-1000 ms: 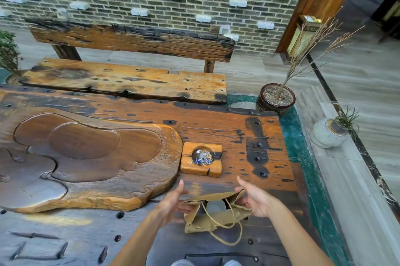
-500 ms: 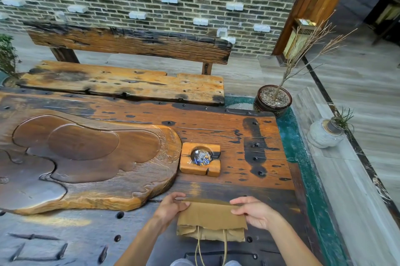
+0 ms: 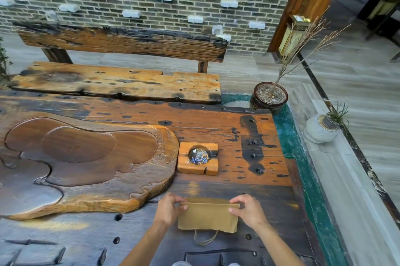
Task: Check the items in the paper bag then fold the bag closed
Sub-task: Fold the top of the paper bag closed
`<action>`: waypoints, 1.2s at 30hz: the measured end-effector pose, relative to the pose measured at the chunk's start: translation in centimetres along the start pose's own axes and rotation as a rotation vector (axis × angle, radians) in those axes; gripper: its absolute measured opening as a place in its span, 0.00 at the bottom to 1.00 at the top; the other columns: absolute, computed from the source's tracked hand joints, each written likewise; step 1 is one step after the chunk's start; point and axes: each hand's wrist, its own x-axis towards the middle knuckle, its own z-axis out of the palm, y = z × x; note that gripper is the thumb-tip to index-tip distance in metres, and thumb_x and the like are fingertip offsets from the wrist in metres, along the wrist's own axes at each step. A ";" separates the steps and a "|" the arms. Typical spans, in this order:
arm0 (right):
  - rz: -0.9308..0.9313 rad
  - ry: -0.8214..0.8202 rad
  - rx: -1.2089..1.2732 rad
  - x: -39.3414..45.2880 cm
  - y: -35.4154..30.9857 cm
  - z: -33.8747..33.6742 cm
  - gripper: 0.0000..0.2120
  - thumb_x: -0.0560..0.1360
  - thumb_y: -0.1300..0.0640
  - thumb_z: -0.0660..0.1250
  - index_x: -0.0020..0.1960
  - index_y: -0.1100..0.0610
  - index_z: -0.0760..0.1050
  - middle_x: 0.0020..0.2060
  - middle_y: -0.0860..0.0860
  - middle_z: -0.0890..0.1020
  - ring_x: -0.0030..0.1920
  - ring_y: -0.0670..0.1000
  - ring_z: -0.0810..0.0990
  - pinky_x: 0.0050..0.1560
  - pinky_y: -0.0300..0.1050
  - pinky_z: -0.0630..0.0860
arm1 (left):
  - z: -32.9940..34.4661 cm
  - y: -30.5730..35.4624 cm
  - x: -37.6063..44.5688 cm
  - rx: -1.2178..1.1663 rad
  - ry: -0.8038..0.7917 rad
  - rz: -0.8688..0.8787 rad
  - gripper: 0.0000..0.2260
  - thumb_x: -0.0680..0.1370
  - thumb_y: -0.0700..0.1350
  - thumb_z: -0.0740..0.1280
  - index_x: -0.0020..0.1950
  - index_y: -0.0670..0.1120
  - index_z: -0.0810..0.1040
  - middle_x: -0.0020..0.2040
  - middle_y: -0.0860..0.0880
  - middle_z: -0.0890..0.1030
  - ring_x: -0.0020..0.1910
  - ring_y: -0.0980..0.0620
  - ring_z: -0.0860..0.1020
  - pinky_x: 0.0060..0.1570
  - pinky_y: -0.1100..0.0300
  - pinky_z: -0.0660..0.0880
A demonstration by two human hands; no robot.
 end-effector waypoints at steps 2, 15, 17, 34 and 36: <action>-0.098 -0.032 -0.124 0.2 -0.8 0.3 0.14 0.72 0.49 0.75 0.57 0.47 0.83 0.60 0.44 0.81 0.65 0.47 0.73 0.68 0.43 0.65 | -0.1 0.5 0.3 0.095 -0.095 0.091 0.11 0.74 0.46 0.74 0.56 0.47 0.86 0.57 0.49 0.84 0.58 0.52 0.80 0.55 0.65 0.71; -0.382 -0.123 -0.433 1.0 -4.6 3.8 0.11 0.79 0.45 0.64 0.50 0.50 0.81 0.44 0.53 0.86 0.47 0.56 0.81 0.42 0.47 0.72 | 1.5 2.2 1.8 0.372 -0.252 0.268 0.12 0.78 0.53 0.67 0.59 0.57 0.83 0.57 0.52 0.86 0.58 0.50 0.81 0.54 0.57 0.77; -0.381 -0.110 -0.446 1.2 -4.3 3.9 0.13 0.79 0.44 0.63 0.52 0.50 0.81 0.45 0.53 0.87 0.48 0.57 0.82 0.44 0.47 0.73 | 1.6 2.0 1.9 0.376 -0.232 0.260 0.11 0.78 0.55 0.66 0.59 0.59 0.83 0.56 0.53 0.86 0.57 0.50 0.81 0.52 0.57 0.76; -0.392 0.016 -0.519 1.4 -2.2 3.0 0.29 0.75 0.30 0.56 0.38 0.55 0.79 0.36 0.52 0.83 0.44 0.54 0.80 0.44 0.44 0.64 | 1.6 0.3 2.2 0.107 -0.231 0.106 0.08 0.75 0.50 0.73 0.49 0.47 0.88 0.48 0.51 0.88 0.50 0.56 0.83 0.53 0.62 0.76; -0.387 -0.024 -0.479 1.2 -2.1 2.9 0.22 0.79 0.38 0.59 0.46 0.53 0.82 0.44 0.50 0.86 0.51 0.54 0.81 0.51 0.44 0.70 | 1.6 -0.2 1.9 0.069 -0.211 0.094 0.07 0.76 0.47 0.73 0.48 0.45 0.88 0.48 0.49 0.88 0.49 0.56 0.83 0.50 0.65 0.74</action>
